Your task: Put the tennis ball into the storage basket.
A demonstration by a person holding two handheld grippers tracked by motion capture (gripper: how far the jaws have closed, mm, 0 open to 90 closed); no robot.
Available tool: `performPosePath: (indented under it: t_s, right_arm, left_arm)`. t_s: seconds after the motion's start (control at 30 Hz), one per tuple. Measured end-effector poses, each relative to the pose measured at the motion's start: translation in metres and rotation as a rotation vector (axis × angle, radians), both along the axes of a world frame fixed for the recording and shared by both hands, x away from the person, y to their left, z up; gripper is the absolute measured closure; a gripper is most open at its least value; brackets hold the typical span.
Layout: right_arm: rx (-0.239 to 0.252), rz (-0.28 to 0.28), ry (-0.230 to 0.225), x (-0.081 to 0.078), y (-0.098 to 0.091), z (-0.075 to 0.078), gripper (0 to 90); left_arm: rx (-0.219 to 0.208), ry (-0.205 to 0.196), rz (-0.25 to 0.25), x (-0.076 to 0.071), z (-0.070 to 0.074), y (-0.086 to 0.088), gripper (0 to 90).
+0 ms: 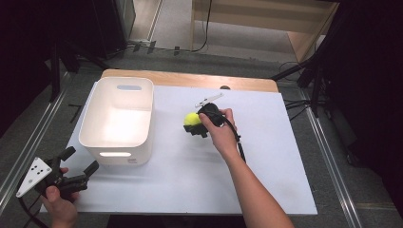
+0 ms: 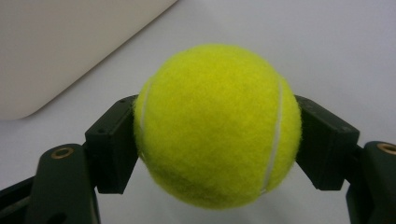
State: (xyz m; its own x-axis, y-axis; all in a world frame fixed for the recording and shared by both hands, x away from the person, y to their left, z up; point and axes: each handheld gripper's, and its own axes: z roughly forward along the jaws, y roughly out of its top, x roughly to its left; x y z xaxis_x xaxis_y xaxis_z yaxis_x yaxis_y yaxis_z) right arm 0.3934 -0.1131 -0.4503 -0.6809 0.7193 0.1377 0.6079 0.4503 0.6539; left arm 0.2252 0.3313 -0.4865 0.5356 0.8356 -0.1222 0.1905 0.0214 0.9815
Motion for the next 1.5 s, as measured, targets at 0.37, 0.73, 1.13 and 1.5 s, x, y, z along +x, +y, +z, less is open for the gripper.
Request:
performPosePath:
  t_s: [0.37,0.73,1.13,1.5]
  right_arm:
    - [0.039,0.036,-0.005,-0.003,0.002,0.014,22.8]
    - [0.052,0.056,-0.010,-0.005,0.001,0.026,22.8]
    - [0.067,0.093,-0.023,-0.005,0.008,0.040,22.8]
    - [0.073,0.117,-0.036,-0.006,0.015,0.051,22.8]
  left_arm:
    - [0.010,0.000,0.001,0.000,0.000,-0.001,0.0]
    - [0.013,0.002,-0.001,0.000,0.000,-0.001,0.0]
    - [0.010,0.002,0.002,0.000,0.000,-0.001,0.0]
    - [0.009,0.000,0.000,0.001,0.000,-0.001,0.0]
